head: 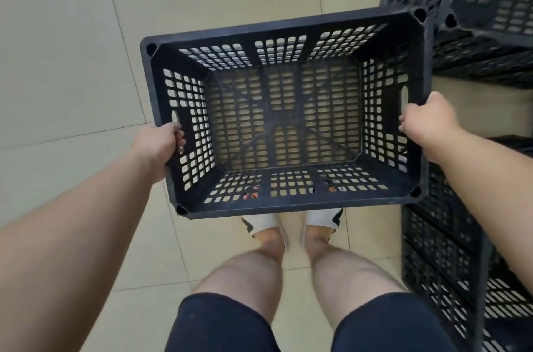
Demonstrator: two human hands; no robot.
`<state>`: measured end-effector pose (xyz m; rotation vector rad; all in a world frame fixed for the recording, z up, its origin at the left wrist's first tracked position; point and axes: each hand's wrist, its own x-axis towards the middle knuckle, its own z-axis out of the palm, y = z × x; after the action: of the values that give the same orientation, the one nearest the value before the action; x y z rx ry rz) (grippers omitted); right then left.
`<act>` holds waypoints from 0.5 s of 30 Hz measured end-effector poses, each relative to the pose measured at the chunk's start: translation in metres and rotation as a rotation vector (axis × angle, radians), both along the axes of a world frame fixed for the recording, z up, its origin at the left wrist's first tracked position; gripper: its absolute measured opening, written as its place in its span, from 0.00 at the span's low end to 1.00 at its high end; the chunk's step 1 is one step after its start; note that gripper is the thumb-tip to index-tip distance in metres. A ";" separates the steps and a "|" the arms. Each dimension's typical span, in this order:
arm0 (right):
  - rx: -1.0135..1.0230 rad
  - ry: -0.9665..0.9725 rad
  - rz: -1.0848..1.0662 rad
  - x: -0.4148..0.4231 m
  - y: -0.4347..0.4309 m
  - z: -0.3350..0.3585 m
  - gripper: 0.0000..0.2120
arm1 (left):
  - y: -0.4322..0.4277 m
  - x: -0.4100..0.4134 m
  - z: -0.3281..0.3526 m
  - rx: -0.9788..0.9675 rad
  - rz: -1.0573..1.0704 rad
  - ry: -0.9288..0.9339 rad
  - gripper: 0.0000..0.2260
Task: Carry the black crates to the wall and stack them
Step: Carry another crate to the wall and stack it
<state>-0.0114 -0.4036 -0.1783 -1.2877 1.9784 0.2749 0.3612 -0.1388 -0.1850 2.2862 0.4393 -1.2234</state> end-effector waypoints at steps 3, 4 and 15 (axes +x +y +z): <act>0.012 0.017 0.018 0.002 -0.001 0.018 0.14 | 0.004 0.000 0.015 -0.008 0.008 -0.008 0.05; 0.009 0.023 0.037 0.001 -0.001 0.027 0.13 | 0.006 0.000 0.024 -0.005 0.011 -0.007 0.04; -0.009 0.069 0.096 -0.012 0.033 0.229 0.11 | 0.035 -0.016 0.239 0.044 -0.021 -0.040 0.07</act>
<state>-0.0232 -0.3708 0.0505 -1.3989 1.9796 0.3615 0.3454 -0.1039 0.0536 2.3537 0.4321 -1.1869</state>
